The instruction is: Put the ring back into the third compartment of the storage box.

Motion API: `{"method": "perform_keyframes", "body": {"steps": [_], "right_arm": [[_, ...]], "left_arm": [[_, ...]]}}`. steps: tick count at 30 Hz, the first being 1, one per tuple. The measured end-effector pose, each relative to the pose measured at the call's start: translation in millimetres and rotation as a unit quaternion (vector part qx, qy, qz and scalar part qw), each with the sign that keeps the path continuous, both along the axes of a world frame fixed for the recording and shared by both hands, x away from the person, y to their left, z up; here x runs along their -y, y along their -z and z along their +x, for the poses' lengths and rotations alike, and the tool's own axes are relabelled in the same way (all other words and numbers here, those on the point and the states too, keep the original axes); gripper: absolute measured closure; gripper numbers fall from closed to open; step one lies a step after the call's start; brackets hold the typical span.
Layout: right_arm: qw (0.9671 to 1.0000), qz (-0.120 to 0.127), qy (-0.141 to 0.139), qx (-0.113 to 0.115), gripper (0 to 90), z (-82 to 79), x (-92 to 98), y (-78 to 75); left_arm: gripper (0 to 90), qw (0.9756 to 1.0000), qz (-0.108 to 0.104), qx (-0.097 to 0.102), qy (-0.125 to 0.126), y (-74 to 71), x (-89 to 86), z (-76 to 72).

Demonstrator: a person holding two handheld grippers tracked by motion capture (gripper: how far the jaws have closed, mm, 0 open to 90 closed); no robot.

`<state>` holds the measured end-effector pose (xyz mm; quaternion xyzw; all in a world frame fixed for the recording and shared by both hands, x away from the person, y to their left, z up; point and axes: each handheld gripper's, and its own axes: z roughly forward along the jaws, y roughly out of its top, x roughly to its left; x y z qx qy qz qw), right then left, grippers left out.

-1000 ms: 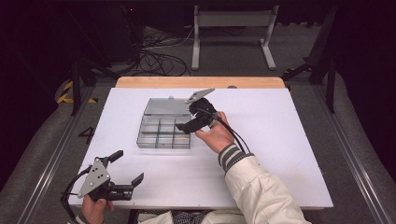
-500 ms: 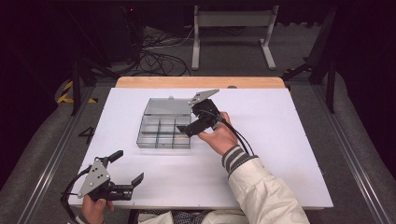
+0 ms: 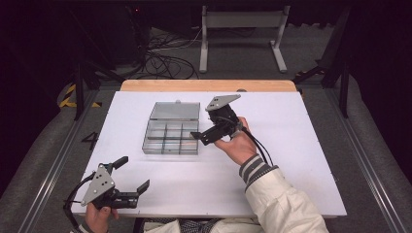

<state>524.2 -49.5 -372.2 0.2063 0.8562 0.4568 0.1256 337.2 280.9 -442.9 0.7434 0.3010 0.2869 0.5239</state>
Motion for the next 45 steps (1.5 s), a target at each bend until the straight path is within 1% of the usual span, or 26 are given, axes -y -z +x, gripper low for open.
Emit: {"method": "perform_keyframes", "body": {"steps": [3,13,20,21,23,24,27,31,42,45], "right_arm": [[1.0000,0.001,0.001,0.003,0.0,-5.3,8.4,-2.3],[0.9998,0.011,0.009,0.017,0.2,-22.3,38.4,-6.4],[0.9994,0.022,0.019,0.019,0.2,-32.2,60.2,-7.2],[0.9992,0.027,0.023,0.019,0.2,-35.4,66.9,-7.2],[0.9991,0.029,0.025,0.020,0.2,-36.9,70.3,-7.0],[0.9990,0.031,0.026,0.019,0.2,-38.6,73.6,-6.5],[0.9987,0.037,0.030,0.018,0.2,-42.8,83.4,-3.6],[0.9985,0.039,0.037,0.011,0.0,-46.9,95.6,1.9],[0.9970,0.052,0.055,0.015,0.1,-64.3,131.0,14.1],[0.9972,0.047,0.056,0.018,0.2,-69.1,136.5,18.5]], "left_arm": [[2.9,1.0000,0.002,0.003,0.001,-0.2,-0.4,0.6],[2.9,1.0000,0.001,0.002,-0.001,0.1,0.1,1.0],[2.9,1.0000,-0.001,-0.002,-0.001,0.6,0.6,1.1],[2.9,1.0000,-0.001,-0.002,-0.001,0.6,0.6,1.2],[2.9,1.0000,-0.001,-0.002,-0.001,0.7,0.6,1.2],[2.9,1.0000,0.002,-0.001,-0.001,0.4,0.1,1.5],[2.9,1.0000,0.002,-0.002,-0.001,0.5,0.1,1.7],[2.9,1.0000,0.001,-0.002,-0.002,0.8,0.6,1.8],[2.9,1.0000,0.000,-0.003,-0.002,1.0,1.2,1.8],[2.9,1.0000,-0.001,-0.003,-0.003,1.1,1.2,1.9]]}}
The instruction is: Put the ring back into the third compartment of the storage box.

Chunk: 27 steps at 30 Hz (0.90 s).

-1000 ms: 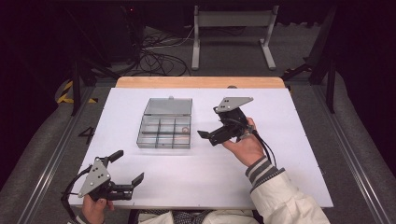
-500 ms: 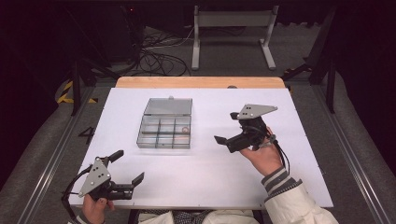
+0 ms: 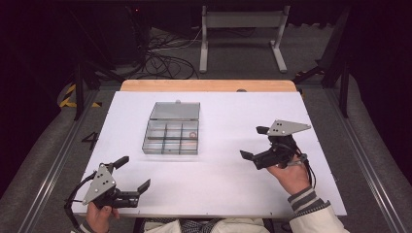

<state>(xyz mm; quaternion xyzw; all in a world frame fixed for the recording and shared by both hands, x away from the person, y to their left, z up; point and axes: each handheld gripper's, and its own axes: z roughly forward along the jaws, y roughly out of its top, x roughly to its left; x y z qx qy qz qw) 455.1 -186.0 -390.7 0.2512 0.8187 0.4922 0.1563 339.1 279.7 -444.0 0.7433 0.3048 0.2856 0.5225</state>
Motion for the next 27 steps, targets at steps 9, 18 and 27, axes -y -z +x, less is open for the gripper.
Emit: {"method": "perform_keyframes", "body": {"steps": [9,18,27], "right_arm": [[0.9997,0.015,0.020,-0.001,0.7,-11.6,23.4,16.6],[0.9993,0.022,0.022,-0.022,0.8,-21.0,40.6,35.6],[0.9993,0.022,0.022,-0.023,0.7,-27.6,48.1,52.5]], "left_arm": [[2.9,1.0000,0.001,0.000,-0.001,0.0,-0.3,0.4],[2.9,1.0000,0.002,0.000,-0.001,0.2,-0.2,0.7],[2.9,1.0000,0.002,0.000,-0.001,0.1,-0.3,0.6]]}}
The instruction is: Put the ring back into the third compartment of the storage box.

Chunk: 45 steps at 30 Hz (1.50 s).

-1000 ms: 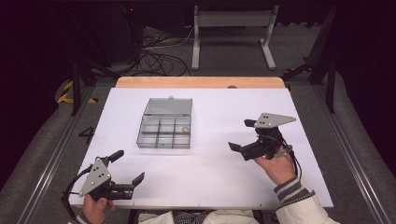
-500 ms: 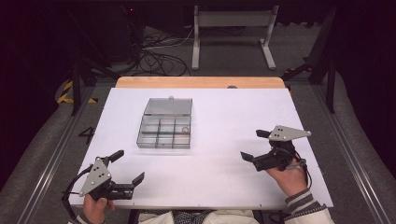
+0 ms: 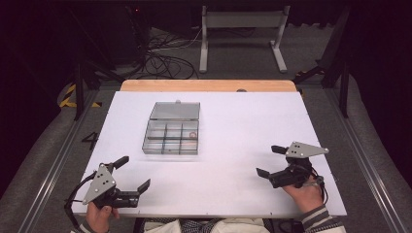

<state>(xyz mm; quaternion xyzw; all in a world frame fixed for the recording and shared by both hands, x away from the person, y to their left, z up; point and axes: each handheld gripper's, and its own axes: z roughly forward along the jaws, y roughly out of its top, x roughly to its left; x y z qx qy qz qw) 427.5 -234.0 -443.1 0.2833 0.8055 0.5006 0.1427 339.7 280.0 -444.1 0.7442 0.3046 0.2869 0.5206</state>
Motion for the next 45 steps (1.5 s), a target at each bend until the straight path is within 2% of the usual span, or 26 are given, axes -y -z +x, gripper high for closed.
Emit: {"method": "perform_keyframes", "body": {"steps": [9,22,26,31,45], "right_arm": [[1.0000,-0.008,0.001,-0.004,0.7,-2.6,3.3,16.0],[0.9992,-0.022,0.003,-0.032,0.8,-5.1,8.4,39.3],[0.9994,-0.030,-0.003,-0.018,0.7,-7.5,5.0,34.6],[0.9997,-0.026,-0.001,0.001,0.8,-11.0,5.8,29.9],[0.9996,-0.027,0.000,-0.003,1.8,-10.9,5.7,29.7]], "left_arm": [[2.9,1.0000,0.000,0.001,0.000,0.0,0.2,-0.1],[2.9,1.0000,0.000,-0.001,0.001,0.0,-0.3,0.0],[2.9,1.0000,-0.001,-0.001,0.001,0.0,-0.1,-0.2],[2.9,1.0000,0.001,0.000,0.001,0.1,-0.3,0.3],[2.9,1.0000,-0.003,-0.006,0.005,1.0,-0.2,1.3]]}}
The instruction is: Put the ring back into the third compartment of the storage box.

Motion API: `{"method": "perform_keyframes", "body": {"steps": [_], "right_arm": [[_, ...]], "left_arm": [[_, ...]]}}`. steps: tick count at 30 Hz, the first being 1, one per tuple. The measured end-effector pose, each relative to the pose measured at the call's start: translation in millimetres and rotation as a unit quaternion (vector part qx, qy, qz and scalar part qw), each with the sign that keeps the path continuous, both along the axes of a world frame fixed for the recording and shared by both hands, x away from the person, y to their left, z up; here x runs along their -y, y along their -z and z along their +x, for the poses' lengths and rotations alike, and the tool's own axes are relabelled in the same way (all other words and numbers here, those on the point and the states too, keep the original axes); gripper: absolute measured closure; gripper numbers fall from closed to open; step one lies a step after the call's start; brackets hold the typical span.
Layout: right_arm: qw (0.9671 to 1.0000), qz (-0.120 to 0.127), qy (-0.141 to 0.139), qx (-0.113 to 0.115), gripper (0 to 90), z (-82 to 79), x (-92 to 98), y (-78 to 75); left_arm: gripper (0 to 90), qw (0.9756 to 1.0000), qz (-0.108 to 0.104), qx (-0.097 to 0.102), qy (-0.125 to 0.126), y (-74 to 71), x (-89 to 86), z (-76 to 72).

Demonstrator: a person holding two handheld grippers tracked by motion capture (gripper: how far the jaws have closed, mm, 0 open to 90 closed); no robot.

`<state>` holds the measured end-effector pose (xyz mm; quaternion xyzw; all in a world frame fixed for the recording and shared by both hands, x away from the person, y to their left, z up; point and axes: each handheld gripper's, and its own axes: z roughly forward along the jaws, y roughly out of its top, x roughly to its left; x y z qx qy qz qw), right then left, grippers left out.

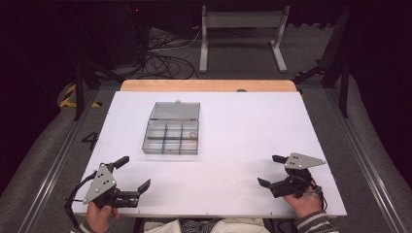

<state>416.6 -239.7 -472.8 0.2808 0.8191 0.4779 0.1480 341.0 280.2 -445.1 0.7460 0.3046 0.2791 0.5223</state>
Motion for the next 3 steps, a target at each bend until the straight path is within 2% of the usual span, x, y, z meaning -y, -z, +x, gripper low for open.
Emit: {"method": "perform_keyframes", "body": {"steps": [3], "right_arm": [[1.0000,-0.001,0.001,-0.001,1.8,-0.1,-0.5,-0.3]], "left_arm": [[2.8,1.0000,-0.003,-0.006,0.000,-0.2,-0.7,1.2]]}}
